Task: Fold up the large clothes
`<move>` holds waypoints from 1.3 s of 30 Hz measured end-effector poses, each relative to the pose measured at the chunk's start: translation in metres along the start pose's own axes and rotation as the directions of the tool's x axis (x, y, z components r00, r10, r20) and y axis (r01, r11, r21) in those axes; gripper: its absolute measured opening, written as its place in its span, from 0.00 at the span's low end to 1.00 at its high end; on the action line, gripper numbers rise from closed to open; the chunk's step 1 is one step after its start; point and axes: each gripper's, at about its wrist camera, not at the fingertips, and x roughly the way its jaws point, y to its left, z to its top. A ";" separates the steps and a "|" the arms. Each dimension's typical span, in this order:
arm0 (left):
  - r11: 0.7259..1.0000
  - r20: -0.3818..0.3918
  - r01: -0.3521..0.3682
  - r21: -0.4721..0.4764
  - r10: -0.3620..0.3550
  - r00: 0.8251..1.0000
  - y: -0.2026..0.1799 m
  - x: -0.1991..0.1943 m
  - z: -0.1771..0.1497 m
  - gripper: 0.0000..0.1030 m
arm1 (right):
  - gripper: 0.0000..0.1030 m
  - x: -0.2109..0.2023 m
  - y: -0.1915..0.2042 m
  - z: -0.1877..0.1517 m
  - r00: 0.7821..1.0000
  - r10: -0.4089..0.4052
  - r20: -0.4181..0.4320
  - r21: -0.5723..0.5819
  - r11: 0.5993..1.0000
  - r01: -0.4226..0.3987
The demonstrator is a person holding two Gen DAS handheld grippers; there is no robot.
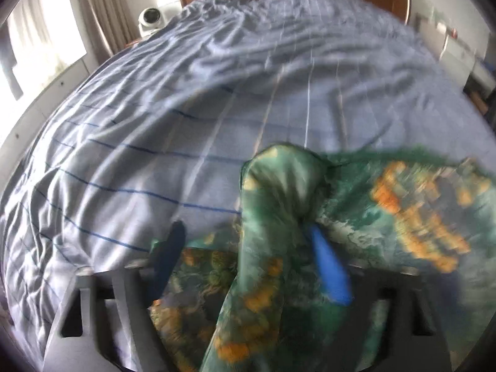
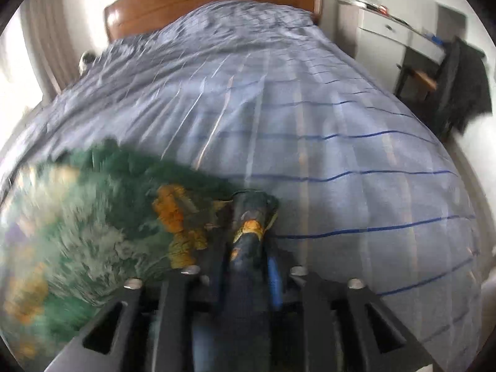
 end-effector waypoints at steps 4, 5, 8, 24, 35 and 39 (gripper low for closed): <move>0.992 0.073 0.117 -0.038 -0.114 0.991 0.019 -0.049 0.002 0.88 | 0.39 -0.060 -0.025 0.018 0.993 0.043 0.105 0.078 0.996 -0.052; 0.991 0.089 0.132 -0.026 -0.129 0.988 0.020 -0.062 -0.002 0.90 | 0.39 -0.076 -0.026 0.020 0.990 0.067 0.121 0.072 0.995 -0.076; 0.989 0.141 0.141 0.033 -0.144 0.979 0.018 -0.090 -0.021 0.96 | 0.39 -0.117 -0.008 0.012 0.976 0.170 0.137 -0.019 0.985 -0.169; 0.975 0.111 0.052 0.216 -0.077 0.991 -0.006 -0.113 -0.080 0.96 | 0.39 -0.136 0.036 -0.125 0.985 0.163 0.054 -0.058 0.985 -0.160; 0.948 0.058 0.201 0.248 -0.222 0.973 -0.091 -0.141 -0.065 0.96 | 0.57 -0.119 0.074 -0.130 0.996 0.092 0.001 -0.106 0.990 -0.092; 0.928 0.038 0.260 0.266 -0.279 0.959 -0.132 -0.138 -0.042 0.97 | 0.57 -0.142 0.063 -0.140 0.991 0.120 0.056 -0.022 0.993 -0.119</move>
